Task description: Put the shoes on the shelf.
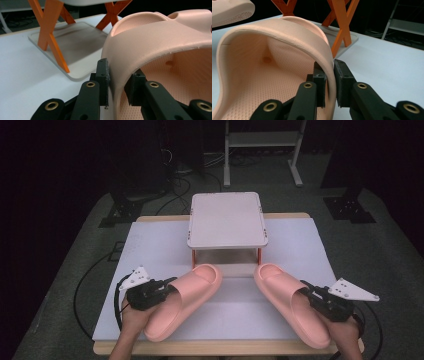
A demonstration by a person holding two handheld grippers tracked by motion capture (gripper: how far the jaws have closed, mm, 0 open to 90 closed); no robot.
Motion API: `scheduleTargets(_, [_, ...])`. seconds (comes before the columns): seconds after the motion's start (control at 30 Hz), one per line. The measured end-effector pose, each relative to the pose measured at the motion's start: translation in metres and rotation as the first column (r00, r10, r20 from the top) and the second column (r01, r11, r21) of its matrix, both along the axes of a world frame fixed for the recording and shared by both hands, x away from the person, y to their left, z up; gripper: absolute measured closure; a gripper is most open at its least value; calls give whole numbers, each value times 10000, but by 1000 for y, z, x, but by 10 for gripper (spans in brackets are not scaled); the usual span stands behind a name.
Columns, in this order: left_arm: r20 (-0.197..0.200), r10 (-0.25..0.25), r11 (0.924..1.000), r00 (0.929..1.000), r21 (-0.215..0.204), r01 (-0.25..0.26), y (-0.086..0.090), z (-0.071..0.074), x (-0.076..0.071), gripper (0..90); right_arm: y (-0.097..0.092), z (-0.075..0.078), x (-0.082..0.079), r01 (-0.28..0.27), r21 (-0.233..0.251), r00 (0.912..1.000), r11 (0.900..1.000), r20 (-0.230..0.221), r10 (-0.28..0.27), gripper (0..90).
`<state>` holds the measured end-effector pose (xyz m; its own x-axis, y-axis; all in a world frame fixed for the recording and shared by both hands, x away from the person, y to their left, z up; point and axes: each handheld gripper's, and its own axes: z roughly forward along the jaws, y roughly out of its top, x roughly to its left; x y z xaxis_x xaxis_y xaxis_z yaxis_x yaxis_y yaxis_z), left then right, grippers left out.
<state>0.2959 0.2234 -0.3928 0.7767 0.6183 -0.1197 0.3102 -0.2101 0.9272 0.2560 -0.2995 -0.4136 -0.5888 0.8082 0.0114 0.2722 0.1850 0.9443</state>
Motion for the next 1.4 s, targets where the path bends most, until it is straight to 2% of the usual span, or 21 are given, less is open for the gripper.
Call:
scheduleTargets(0.37, [317, 59, 9984, 9995, -557, -42, 2, 20, 4, 765, 11, 18, 6, -30, 17, 9998, 10000, 211, 29, 798])
scheduleTargets(0.63, [586, 61, 9983, 9983, -576, -28, 1, 36, 5, 768, 15, 31, 9, 7, 79, 9991, 10000, 430, -11, 798])
scheduleTargets(0.77, [572, 12, 9963, 9984, -857, 37, 1, 40, 8, 768, 16, 37, 11, 45, 146, 9988, 9999, 488, -52, 798])
scheduleTargets(0.9, [668, 86, 9962, 9977, -870, -28, 1, 47, 11, 771, 18, 44, 14, 56, 247, 9984, 9997, 562, -70, 799])
scheduleTargets(1.07, [720, 176, 9899, 9972, -1415, -72, 1, 53, 16, 776, 19, 48, 17, 79, 387, 9982, 9992, 597, -102, 798])
scheduleTargets(1.4, [870, 379, 9873, 9955, -1570, -238, -3, 64, 26, 776, 22, 62, 28, 191, 346, 9968, 9992, 775, -217, 798])
